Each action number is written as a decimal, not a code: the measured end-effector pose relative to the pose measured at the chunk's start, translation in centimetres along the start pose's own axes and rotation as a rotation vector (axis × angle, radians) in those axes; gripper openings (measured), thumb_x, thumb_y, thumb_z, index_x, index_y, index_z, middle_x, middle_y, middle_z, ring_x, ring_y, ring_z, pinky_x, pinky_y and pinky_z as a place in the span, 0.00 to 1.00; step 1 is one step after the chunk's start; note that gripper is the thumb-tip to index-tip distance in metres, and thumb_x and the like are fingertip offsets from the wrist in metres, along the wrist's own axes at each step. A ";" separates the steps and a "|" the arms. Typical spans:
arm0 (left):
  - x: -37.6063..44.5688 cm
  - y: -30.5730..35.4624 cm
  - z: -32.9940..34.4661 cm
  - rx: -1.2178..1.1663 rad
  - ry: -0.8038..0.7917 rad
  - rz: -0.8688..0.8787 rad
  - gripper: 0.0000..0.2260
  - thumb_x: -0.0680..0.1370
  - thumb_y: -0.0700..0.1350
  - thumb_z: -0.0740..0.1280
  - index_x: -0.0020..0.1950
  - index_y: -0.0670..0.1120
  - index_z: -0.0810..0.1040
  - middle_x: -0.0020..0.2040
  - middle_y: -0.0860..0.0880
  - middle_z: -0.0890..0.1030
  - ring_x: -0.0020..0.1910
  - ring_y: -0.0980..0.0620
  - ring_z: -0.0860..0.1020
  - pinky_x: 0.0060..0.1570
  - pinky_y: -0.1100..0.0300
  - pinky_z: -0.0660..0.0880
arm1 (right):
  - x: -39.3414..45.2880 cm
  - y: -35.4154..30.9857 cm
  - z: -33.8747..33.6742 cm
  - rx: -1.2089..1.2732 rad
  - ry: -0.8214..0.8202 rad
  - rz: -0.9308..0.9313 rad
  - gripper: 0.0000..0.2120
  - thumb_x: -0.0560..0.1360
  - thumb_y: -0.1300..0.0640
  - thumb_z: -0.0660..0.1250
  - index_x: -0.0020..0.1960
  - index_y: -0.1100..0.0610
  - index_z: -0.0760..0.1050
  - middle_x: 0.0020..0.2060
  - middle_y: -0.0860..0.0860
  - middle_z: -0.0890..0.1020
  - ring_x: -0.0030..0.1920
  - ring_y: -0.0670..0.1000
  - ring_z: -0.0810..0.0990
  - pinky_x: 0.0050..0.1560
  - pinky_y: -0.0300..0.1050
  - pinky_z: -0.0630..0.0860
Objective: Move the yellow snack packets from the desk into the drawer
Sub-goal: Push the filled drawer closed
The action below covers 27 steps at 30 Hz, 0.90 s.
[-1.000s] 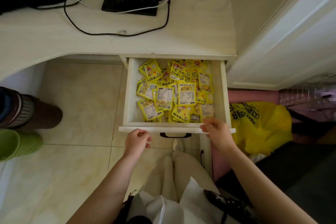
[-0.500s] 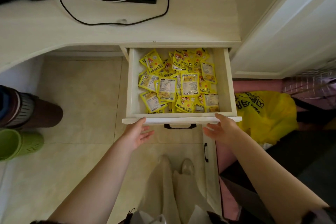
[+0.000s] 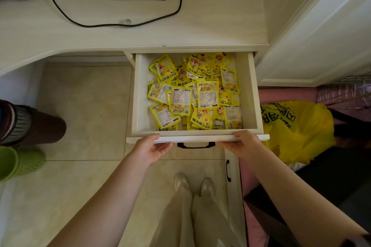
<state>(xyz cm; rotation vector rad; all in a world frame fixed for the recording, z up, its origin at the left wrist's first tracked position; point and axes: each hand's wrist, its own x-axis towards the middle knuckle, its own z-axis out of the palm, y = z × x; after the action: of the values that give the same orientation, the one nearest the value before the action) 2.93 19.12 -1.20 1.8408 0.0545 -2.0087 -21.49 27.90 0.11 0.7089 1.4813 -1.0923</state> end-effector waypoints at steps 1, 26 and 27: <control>0.0 0.1 0.1 -0.010 0.002 -0.002 0.01 0.79 0.33 0.61 0.48 0.36 0.70 0.54 0.29 0.73 0.53 0.30 0.76 0.40 0.41 0.81 | 0.0 -0.1 0.1 -0.005 0.005 0.002 0.10 0.79 0.69 0.58 0.59 0.63 0.64 0.56 0.66 0.72 0.62 0.69 0.74 0.58 0.69 0.73; 1.7 6.1 5.7 -0.056 0.009 0.052 0.04 0.76 0.30 0.63 0.48 0.36 0.71 0.59 0.31 0.72 0.61 0.32 0.74 0.53 0.39 0.76 | 0.0 -6.0 5.9 -0.028 -0.056 0.013 0.14 0.79 0.69 0.57 0.63 0.63 0.63 0.56 0.66 0.71 0.62 0.69 0.74 0.41 0.67 0.78; 1.8 6.5 6.0 -0.056 0.018 0.046 0.04 0.76 0.29 0.63 0.48 0.36 0.71 0.59 0.31 0.72 0.60 0.32 0.74 0.53 0.39 0.76 | 0.1 -6.4 6.1 -0.029 -0.059 0.019 0.15 0.78 0.70 0.57 0.64 0.62 0.62 0.57 0.66 0.71 0.62 0.69 0.74 0.42 0.67 0.78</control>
<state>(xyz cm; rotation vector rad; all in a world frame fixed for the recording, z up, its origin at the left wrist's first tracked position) -0.69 10.88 -0.62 1.8089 0.0725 -1.9400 -24.63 19.79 1.79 0.6643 1.4351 -1.0662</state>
